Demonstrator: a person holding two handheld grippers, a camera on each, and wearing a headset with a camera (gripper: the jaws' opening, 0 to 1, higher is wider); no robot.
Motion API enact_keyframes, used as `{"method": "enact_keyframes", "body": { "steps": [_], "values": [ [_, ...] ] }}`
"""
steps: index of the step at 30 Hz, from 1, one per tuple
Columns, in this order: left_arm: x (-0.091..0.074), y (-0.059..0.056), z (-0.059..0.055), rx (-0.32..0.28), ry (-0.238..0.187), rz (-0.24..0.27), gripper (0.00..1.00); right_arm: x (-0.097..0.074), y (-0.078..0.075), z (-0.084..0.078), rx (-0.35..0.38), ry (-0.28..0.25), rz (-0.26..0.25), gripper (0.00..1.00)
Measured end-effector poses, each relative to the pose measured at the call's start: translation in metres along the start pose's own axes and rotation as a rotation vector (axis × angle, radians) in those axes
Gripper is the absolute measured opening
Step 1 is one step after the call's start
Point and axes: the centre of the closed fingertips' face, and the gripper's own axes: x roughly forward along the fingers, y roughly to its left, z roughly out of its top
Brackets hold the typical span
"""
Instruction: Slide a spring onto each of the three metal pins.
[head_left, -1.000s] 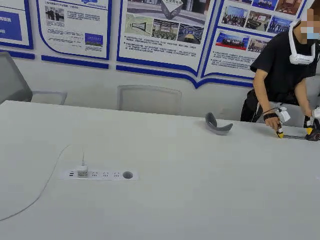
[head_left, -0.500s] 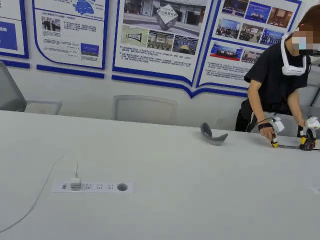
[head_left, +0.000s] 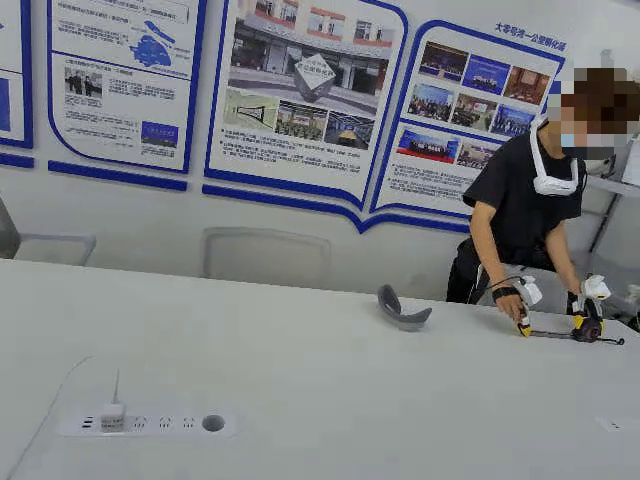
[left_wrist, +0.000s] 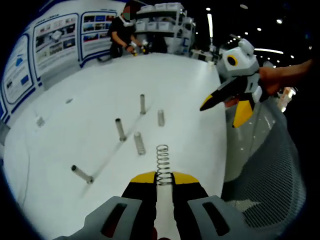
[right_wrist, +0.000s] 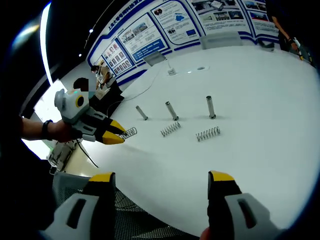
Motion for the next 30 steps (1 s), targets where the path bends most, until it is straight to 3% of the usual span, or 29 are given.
{"method": "enact_keyframes", "body": {
  "steps": [17,23,30],
  "values": [
    [0.012,-0.022,0.019,0.065,-0.004,-0.069,0.11,-0.003,0.009,0.012,0.043,-0.059,0.042,0.64],
    [0.017,-0.023,0.025,0.089,-0.007,-0.069,0.11,-0.004,0.013,0.01,0.043,-0.056,0.068,0.6],
    [0.022,-0.032,0.04,0.121,-0.032,-0.085,0.11,-0.005,0.016,0.014,0.072,-0.09,0.088,0.57]
  ]
}}
